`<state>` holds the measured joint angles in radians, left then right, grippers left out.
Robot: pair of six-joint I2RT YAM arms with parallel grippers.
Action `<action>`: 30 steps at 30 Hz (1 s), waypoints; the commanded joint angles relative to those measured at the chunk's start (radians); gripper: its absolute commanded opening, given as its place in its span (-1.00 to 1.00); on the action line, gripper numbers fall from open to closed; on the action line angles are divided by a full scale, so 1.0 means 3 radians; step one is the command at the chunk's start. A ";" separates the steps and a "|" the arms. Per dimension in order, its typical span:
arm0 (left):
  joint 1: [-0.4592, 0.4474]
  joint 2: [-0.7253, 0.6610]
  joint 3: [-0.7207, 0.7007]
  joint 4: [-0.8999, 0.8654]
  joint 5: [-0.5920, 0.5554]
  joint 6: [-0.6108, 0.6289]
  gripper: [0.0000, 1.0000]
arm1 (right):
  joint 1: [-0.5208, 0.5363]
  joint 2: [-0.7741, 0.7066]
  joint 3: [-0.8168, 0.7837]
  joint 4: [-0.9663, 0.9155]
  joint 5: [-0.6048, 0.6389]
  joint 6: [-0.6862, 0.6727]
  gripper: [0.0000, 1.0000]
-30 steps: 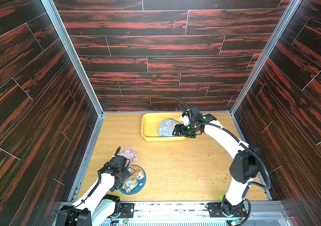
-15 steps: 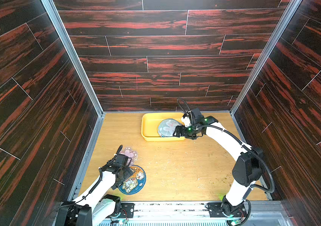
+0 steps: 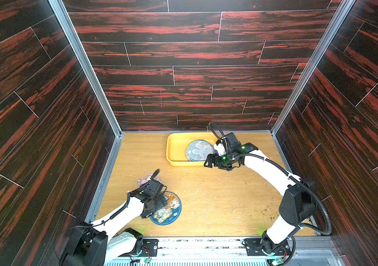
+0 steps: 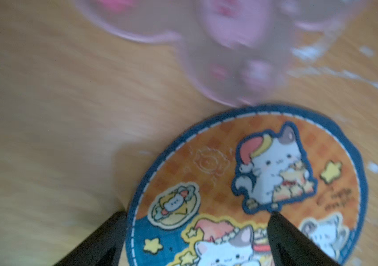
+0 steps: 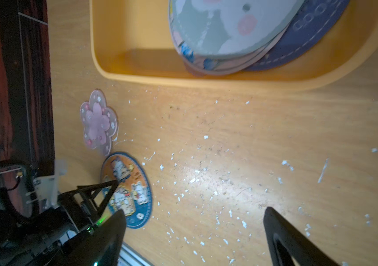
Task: Put the coasters into the storage box
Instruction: Move the coaster to the center of the board.
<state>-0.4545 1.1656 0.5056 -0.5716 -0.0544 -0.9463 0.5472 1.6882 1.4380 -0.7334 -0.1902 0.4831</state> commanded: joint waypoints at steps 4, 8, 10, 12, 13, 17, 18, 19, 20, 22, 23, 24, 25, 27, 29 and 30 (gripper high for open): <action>-0.0269 0.0342 0.0017 0.0313 0.0517 -0.0179 0.96 | 0.0220 -0.0143 -0.0278 0.0150 -0.0069 0.0179 0.88; -0.0465 0.0589 0.0183 0.0409 0.0534 -0.0181 0.96 | 0.0349 -0.0144 -0.0456 0.0255 -0.0095 0.0276 0.88; -0.0573 0.0700 0.0257 0.0461 0.0543 -0.0194 0.96 | 0.0411 -0.0142 -0.0539 0.0303 -0.0117 0.0321 0.88; -0.0675 0.0808 0.0333 0.0528 0.0556 -0.0214 0.96 | 0.0474 -0.0134 -0.0623 0.0337 -0.0123 0.0359 0.88; -0.0725 0.0852 0.0366 0.0553 0.0567 -0.0217 0.95 | 0.0499 -0.0133 -0.0661 0.0360 -0.0132 0.0372 0.88; -0.0841 0.0966 0.0492 0.0489 0.0519 -0.0186 0.95 | 0.0606 -0.0107 -0.0856 0.0443 -0.0151 0.0449 0.88; -0.0842 0.0946 0.0493 0.0446 0.0474 -0.0169 0.93 | 0.0633 -0.0096 -0.0894 0.0449 -0.0139 0.0455 0.88; -0.0842 0.0929 0.0493 0.0407 0.0435 -0.0153 0.92 | 0.0653 -0.0075 -0.0927 0.0451 -0.0129 0.0456 0.87; -0.0842 0.0914 0.0487 0.0380 0.0420 -0.0137 0.91 | 0.0677 -0.0059 -0.0957 0.0458 -0.0118 0.0464 0.87; -0.0842 0.0906 0.0485 0.0356 0.0404 -0.0113 0.88 | 0.0720 -0.0020 -0.1017 0.0493 -0.0113 0.0483 0.82; -0.0842 0.0912 0.0478 0.0356 0.0411 -0.0111 0.87 | 0.0742 0.0006 -0.1042 0.0525 -0.0123 0.0493 0.78; -0.0842 0.0918 0.0475 0.0366 0.0411 -0.0108 0.85 | 0.0770 0.0033 -0.1059 0.0549 -0.0128 0.0498 0.75; -0.0842 0.0922 0.0470 0.0379 0.0414 -0.0108 0.84 | 0.0794 0.0059 -0.1065 0.0572 -0.0129 0.0514 0.73; -0.0842 0.0945 0.0468 0.0389 0.0410 -0.0108 0.81 | 0.0846 0.0121 -0.1076 0.0613 -0.0138 0.0536 0.68; -0.0842 0.0966 0.0465 0.0413 0.0412 -0.0116 0.80 | 0.0889 0.0178 -0.1076 0.0642 -0.0129 0.0558 0.64; -0.0842 0.0973 0.0458 0.0427 0.0418 -0.0122 0.79 | 0.0909 0.0207 -0.1076 0.0656 -0.0117 0.0563 0.62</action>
<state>-0.7006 1.4181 0.6827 -0.4213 0.0334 -0.9726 0.8017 1.7039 1.1210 -0.5571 -0.2245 0.6323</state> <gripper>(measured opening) 0.898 0.817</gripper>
